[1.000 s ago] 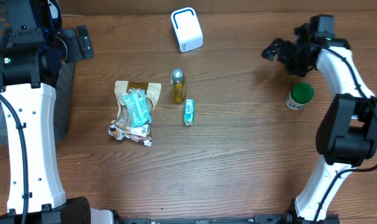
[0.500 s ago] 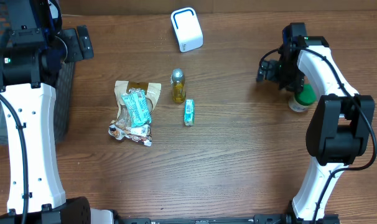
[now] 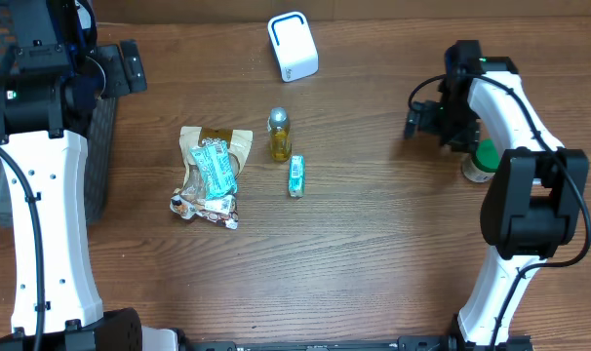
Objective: Scan the item barcode
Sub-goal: 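Open the right gripper and move it toward the tissue pack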
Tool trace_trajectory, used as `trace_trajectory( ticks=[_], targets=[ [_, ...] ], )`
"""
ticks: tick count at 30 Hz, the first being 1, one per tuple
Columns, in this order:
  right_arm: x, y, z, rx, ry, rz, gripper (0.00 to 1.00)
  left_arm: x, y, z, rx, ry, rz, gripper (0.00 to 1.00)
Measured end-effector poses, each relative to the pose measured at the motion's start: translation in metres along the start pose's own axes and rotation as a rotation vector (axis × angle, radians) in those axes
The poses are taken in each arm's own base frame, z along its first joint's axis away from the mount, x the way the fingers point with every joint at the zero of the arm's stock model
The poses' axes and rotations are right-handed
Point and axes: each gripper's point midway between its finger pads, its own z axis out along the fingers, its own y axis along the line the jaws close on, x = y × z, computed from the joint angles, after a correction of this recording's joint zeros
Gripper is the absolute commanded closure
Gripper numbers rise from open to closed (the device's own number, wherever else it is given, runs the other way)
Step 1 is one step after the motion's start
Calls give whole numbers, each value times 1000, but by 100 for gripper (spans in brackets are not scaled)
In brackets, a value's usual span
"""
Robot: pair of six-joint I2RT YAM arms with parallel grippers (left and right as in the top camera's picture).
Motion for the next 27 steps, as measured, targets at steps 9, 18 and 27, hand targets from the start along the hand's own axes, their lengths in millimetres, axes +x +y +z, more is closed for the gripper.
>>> trace_trajectory(
  ticks=[9,18,27],
  targets=[
    [55,86,4,-102,120,-174,0,0,0,0,0,0,0,0],
    [80,130,7,-120,129,-258,0,0,0,0,0,0,0,0],
    [71,139,8,-139,84,-261,0,0,0,0,0,0,0,0]
  ],
)
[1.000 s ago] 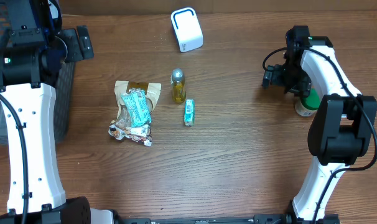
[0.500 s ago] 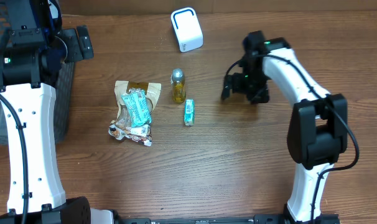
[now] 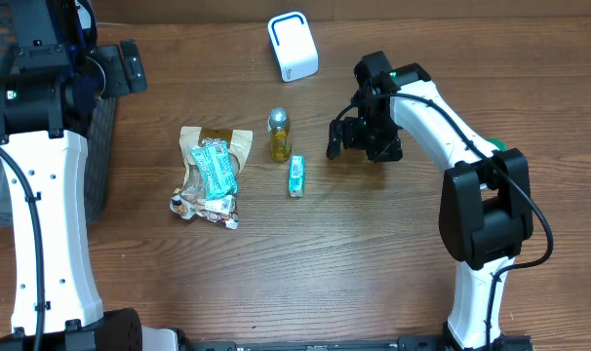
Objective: Scan the item barcode
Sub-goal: 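Open the right gripper and move it toward the tissue pack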
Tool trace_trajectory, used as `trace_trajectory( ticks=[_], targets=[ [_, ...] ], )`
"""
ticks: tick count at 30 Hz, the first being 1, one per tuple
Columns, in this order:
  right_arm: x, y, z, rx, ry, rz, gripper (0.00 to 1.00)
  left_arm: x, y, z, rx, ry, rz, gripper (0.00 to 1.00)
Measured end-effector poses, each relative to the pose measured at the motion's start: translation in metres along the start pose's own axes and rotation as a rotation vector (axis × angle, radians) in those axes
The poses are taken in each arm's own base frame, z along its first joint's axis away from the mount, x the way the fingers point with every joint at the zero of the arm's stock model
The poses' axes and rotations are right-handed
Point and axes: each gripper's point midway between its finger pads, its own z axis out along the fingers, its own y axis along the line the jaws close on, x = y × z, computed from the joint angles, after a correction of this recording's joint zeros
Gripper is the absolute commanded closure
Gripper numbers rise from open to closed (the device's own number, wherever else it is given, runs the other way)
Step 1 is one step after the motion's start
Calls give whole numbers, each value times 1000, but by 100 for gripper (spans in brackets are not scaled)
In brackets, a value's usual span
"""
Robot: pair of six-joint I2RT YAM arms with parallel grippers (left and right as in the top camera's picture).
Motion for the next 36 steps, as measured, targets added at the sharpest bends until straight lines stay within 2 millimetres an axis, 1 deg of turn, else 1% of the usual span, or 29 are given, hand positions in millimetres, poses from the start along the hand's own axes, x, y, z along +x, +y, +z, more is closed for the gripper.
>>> trace_trajectory(
  ticks=[8,15,36],
  targets=[
    [-19,5,-1,-18,-76,-18,0,0,0,0,0,0,0,0],
    [-29,9,-2,-32,-118,-28,0,0,0,0,0,0,0,0],
    [-30,10,-2,-35,-124,-30,0,0,0,0,0,0,0,0]
  ],
)
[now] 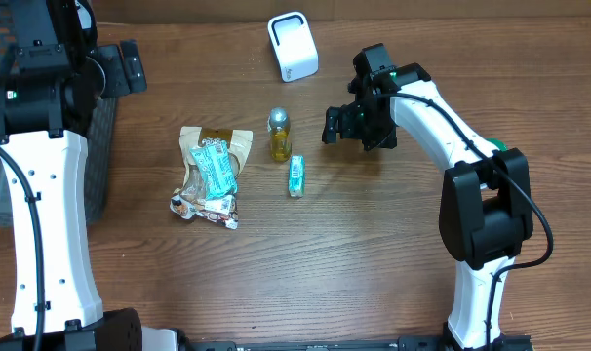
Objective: Scan the item barcode
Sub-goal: 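Open the right gripper and move it toward the tissue pack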
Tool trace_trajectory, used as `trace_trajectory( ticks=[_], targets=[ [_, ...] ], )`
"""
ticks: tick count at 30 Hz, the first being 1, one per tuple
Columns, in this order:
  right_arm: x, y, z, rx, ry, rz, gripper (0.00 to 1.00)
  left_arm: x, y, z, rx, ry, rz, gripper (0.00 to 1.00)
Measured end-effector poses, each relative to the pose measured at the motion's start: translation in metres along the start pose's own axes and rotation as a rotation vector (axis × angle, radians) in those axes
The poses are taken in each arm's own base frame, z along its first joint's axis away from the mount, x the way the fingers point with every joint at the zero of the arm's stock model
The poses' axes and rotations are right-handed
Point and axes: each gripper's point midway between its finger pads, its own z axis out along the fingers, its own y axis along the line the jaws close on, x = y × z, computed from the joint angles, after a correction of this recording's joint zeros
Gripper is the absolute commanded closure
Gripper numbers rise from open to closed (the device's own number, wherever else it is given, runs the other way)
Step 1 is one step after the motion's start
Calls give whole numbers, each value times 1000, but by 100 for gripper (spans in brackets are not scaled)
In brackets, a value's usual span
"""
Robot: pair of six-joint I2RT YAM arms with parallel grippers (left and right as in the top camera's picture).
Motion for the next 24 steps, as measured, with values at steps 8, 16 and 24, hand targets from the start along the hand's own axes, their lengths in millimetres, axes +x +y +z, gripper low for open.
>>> trace_trajectory(
  ticks=[8,16,24],
  targets=[
    [0,0,0,0,0,0,0,0,0,0,0,0,0,0],
    [2,5,0,-28,10,0,0,0,0,0,0,0,0,0],
    [14,15,-1,-91,68,31,45,0,0,0,0,0,0,1]
  ],
)
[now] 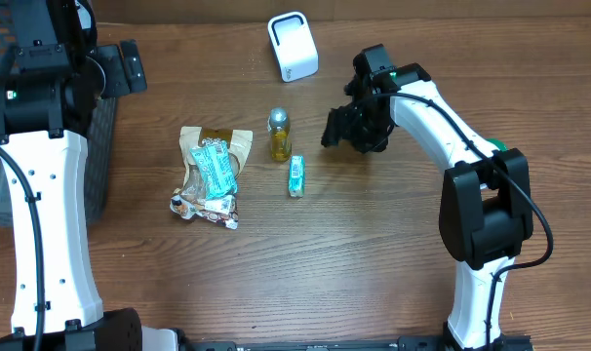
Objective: Scan the item barcode
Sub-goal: 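Open the right gripper and move it toward the tissue pack, then lower the right gripper and grasp the teal tissue pack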
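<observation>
One overhead view shows everything. A white barcode scanner [293, 46] stands at the table's back. In the middle lie a yellow bottle with a silver cap [279, 135], a small teal pack [295, 175] just in front of it, and a pile of snack bags [213, 171] to the left. My right gripper [332, 130] hovers a little right of the bottle, fingers apart and holding nothing. At the far left edge my left gripper [130, 66] is raised, away from the items; its jaws are not readable.
A dark basket [100, 146] sits at the left edge under the left arm. A green-topped object [497, 148] peeks out behind the right arm's base. Bare wooden table [305, 273] stretches across the front.
My right gripper has stayed just right of the bottle, only tipping slightly downward. The items and the left arm have not moved.
My right gripper first hung at the far right near the green-topped object. Then it was at mid-table, right of the bottle and teal pack. It was a little closer to the bottle after that, and now hovers there. No item has shifted.
</observation>
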Tool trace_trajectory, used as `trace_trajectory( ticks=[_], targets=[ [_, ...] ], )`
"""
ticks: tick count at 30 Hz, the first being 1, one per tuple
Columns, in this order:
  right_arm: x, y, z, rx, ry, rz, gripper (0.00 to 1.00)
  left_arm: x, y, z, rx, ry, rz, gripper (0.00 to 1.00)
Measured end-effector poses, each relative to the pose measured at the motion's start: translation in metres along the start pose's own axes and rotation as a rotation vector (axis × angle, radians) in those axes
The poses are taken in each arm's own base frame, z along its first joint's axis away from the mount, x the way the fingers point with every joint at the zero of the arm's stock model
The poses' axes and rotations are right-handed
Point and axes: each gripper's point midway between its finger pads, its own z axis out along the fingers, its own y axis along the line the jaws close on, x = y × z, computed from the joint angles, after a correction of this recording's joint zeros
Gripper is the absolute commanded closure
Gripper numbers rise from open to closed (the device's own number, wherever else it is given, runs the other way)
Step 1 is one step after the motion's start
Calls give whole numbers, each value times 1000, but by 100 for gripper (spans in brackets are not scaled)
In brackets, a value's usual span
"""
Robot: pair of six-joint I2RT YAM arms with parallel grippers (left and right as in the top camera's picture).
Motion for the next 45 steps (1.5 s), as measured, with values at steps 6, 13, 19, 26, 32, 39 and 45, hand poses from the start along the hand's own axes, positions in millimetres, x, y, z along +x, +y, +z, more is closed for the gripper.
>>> trace_trajectory(
  ticks=[6,13,19,26,32,39,45],
  targets=[
    [13,4,1,49,24,2,44,0,0,0,0,0,0,1],
    [46,47,-15,156,-12,-80,42,0,0,0,0,0,0,0],
    [64,79,-32,162,-74,-88,38,0,0,0,0,0,0,1],
    [62,94,-17,196,-171,-66,38,0,0,0,0,0,0,1],
    [68,95,1,199,-182,-68,38,0,0,0,0,0,0,0],
    [65,89,22,179,-217,-67,37,0,0,0,0,0,0,0],
    [65,84,36,176,-224,-60,0,0,0,0,0,0,0,0]
  ],
)
